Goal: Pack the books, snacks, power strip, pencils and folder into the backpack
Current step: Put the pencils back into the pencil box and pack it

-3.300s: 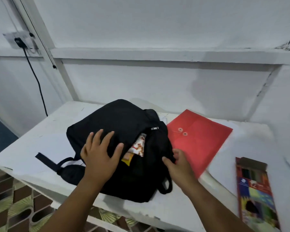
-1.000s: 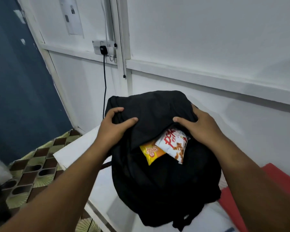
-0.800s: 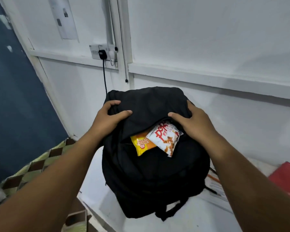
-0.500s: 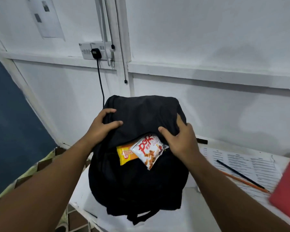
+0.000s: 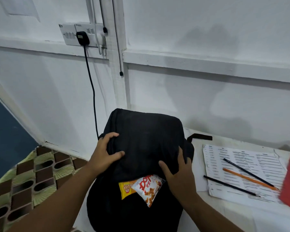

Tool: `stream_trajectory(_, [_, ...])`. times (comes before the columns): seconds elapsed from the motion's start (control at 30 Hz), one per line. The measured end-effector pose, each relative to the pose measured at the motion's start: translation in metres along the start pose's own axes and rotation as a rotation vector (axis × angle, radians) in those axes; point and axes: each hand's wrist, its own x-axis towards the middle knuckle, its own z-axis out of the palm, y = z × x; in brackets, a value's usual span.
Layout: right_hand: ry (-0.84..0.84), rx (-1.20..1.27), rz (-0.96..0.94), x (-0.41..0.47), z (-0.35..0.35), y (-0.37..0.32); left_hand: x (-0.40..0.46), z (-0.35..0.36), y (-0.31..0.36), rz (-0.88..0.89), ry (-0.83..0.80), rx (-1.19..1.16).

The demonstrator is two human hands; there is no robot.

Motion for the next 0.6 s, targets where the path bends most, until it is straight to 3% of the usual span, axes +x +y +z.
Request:
stream_trajectory(0.33, [0.004,0.042,-0.020,0.000,0.003,0.007,-0.001,0.007,-0.004,-0.062,0.028,0.088])
stream_trajectory(0.6, [-0.056,-0.073,-0.246,-0.014,-0.009,0.017,-0.026,0.012,0.007,-0.096,0.012,0.280])
